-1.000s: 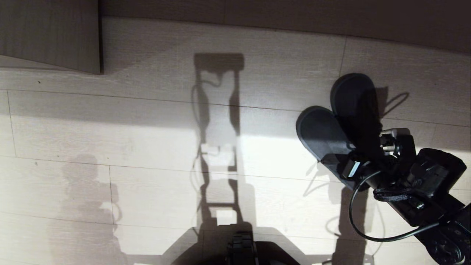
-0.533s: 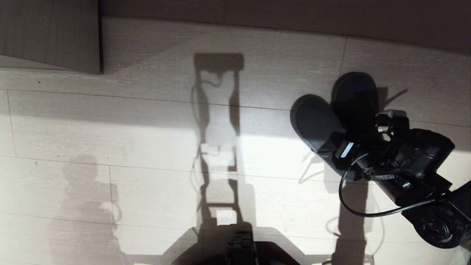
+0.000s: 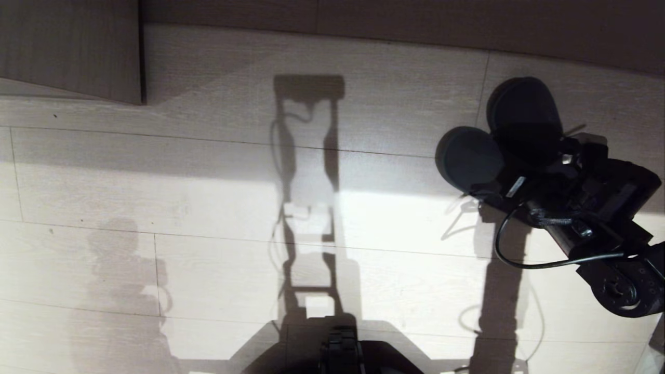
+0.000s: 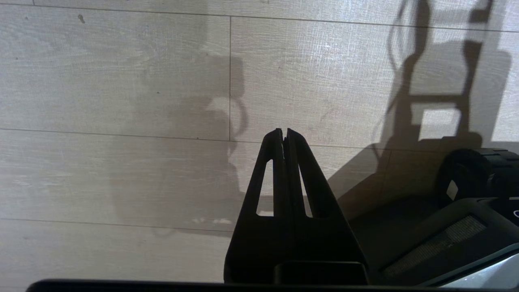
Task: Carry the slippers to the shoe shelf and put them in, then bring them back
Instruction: Place the slippers on the floor
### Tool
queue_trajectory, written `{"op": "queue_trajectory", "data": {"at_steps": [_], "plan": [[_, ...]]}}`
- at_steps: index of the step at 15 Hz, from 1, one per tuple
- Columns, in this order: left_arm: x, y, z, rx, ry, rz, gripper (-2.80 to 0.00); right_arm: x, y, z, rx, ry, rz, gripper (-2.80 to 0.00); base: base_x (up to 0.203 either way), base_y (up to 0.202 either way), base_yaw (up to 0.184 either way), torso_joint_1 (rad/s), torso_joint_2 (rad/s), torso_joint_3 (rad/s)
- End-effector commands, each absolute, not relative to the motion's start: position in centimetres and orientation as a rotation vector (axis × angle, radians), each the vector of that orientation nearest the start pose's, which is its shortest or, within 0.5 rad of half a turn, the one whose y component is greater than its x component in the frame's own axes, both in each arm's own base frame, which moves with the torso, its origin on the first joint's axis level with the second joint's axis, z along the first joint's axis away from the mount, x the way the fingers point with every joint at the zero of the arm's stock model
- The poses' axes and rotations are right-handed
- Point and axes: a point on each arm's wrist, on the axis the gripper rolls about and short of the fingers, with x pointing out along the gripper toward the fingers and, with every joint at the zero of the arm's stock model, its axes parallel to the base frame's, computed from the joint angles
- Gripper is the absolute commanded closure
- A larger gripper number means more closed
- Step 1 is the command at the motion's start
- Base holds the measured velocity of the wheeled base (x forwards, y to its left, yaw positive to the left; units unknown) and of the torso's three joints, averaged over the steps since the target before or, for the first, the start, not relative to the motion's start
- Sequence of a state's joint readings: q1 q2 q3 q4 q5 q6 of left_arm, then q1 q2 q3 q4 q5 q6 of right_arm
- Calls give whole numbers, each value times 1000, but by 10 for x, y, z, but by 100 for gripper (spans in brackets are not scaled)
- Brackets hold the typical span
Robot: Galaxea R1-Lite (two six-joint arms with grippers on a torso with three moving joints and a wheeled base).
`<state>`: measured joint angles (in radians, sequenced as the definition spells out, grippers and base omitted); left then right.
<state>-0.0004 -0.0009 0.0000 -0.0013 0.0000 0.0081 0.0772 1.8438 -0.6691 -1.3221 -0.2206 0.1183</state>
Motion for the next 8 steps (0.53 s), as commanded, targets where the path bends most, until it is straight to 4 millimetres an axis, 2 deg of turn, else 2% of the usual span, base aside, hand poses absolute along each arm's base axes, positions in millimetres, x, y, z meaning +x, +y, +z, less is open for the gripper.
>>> {"op": "queue_trajectory", "data": {"at_steps": [1,4,8], "plan": [[-23,0,76,10,-3,-1,0,323,14,172,143,-168,-155,0,0,0,0,0,0,0],[-23,0,76,10,-4,0,0,319,14,172,144,-160,-154,0,0,0,0,0,0,0],[-23,0,76,9,-4,0,0,289,15,184,141,-159,-118,0,0,0,0,0,0,0]]}}
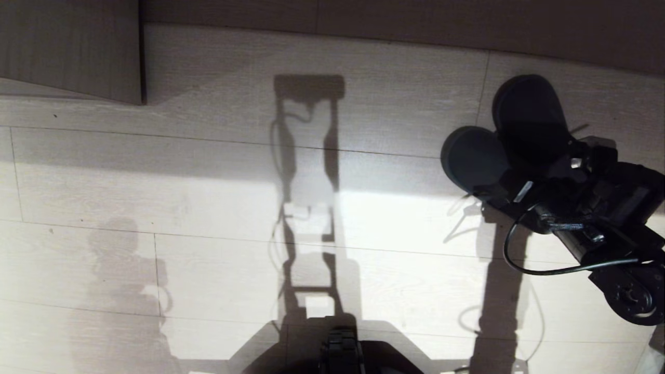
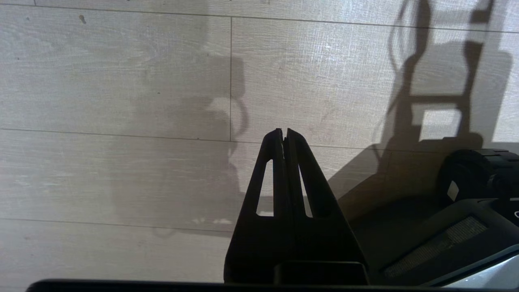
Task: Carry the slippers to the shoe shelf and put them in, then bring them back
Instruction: Place the slippers on the floor
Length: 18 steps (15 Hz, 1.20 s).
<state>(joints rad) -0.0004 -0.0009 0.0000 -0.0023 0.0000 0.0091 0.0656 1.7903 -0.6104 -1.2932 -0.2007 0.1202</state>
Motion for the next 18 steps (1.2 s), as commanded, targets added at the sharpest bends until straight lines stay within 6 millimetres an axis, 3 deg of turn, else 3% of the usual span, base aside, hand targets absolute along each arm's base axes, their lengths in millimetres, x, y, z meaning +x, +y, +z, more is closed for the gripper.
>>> {"op": "queue_trajectory", "data": {"at_steps": [1,5,10,18], "plan": [[-23,0,76,9,-5,0,0,281,15,186,139,-150,-98,0,0,0,0,0,0,0],[-23,0,76,9,-3,0,0,268,14,173,142,-81,-92,0,0,0,0,0,0,0],[-23,0,76,9,-5,0,0,227,12,171,123,-65,-93,0,0,0,0,0,0,0],[-23,0,76,9,-3,0,0,129,6,192,56,-205,-40,0,0,0,0,0,0,0]]}}
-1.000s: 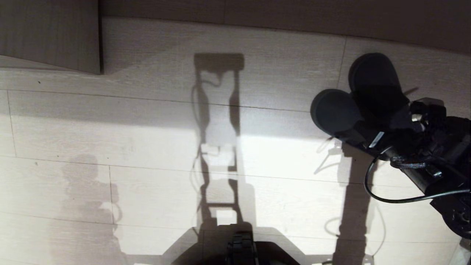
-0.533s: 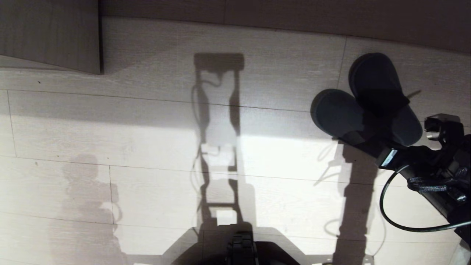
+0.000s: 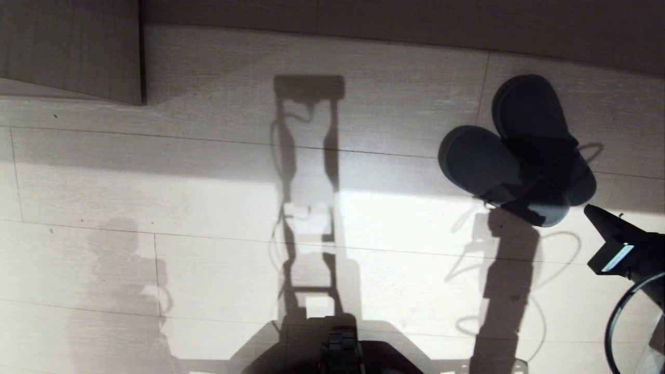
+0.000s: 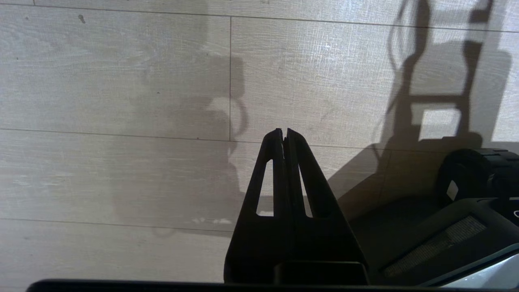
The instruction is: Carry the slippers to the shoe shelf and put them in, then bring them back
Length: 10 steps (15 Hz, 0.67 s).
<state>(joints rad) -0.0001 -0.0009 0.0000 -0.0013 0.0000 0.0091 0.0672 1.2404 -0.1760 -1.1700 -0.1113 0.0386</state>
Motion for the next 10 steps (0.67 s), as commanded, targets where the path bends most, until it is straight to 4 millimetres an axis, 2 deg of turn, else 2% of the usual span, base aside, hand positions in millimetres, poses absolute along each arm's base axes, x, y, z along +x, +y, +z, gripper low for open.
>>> {"op": "queue_trajectory", "data": {"at_steps": [1,6,8,10], "plan": [[-23,0,76,9,-3,0,0,115,5,195,54,-219,-38,0,0,0,0,0,0,0],[-23,0,76,11,-2,-1,0,37,0,218,32,-358,-36,0,0,0,0,0,0,0],[-23,0,76,8,-3,-2,0,4,-2,213,1,-379,-19,0,0,0,0,0,0,0],[-23,0,76,0,-3,0,0,-17,-2,198,-28,-364,12,0,0,0,0,0,0,0]]}}
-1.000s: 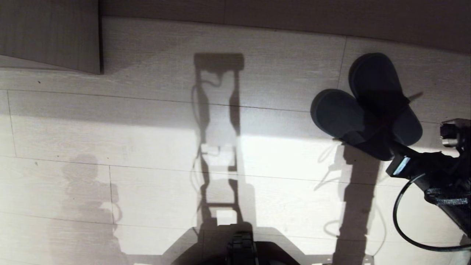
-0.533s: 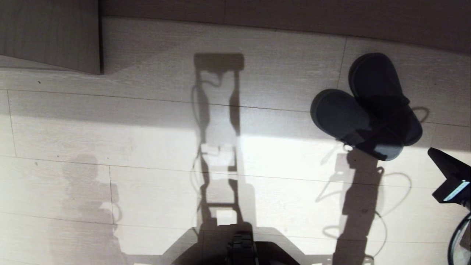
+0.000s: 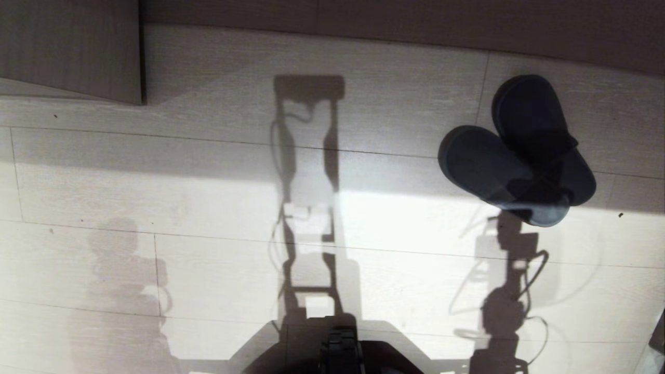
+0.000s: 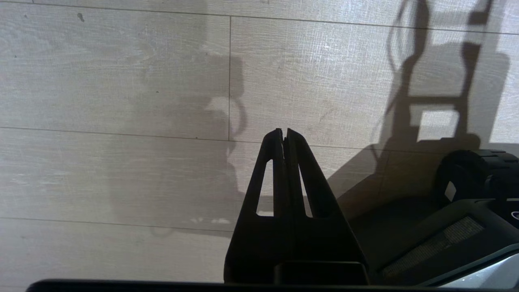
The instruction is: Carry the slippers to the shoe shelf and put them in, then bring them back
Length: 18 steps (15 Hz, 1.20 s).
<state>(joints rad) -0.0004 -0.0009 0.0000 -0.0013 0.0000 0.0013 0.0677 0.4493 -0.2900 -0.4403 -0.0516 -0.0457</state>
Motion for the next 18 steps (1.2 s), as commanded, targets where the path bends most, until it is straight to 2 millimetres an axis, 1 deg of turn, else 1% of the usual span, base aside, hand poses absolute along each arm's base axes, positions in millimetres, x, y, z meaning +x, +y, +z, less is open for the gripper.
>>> {"op": "queue_trajectory", "data": {"at_steps": [1,3,6,7,9,11,12,14,16,18], "plan": [[-23,0,76,0,-3,0,0,-17,-2,189,-42,-357,11,0,0,0,0,0,0,0],[-23,0,76,0,-3,-1,0,-10,-2,170,-61,-352,9,0,0,0,0,0,0,0],[-23,0,76,0,-2,-1,0,-14,-1,166,-114,-369,-47,0,0,0,0,0,0,0],[-23,0,76,0,-3,-1,0,-18,0,159,-122,-351,-62,0,0,0,0,0,0,0],[-23,0,76,0,-2,-1,0,-20,0,142,-120,-318,-42,0,0,0,0,0,0,0],[-23,0,76,0,-2,-2,0,-25,1,119,-115,-278,-3,0,0,0,0,0,0,0],[-23,0,76,0,-2,0,0,-27,1,105,-111,-233,7,0,0,0,0,0,0,0],[-23,0,76,0,-2,0,0,-24,1,86,-99,-105,19,0,0,0,0,0,0,0],[-23,0,76,0,-3,0,0,-23,0,75,-92,2,6,0,0,0,0,0,0,0],[-23,0,76,0,-2,-1,0,-23,0,75,-88,4,3,0,0,0,0,0,0,0]]}}
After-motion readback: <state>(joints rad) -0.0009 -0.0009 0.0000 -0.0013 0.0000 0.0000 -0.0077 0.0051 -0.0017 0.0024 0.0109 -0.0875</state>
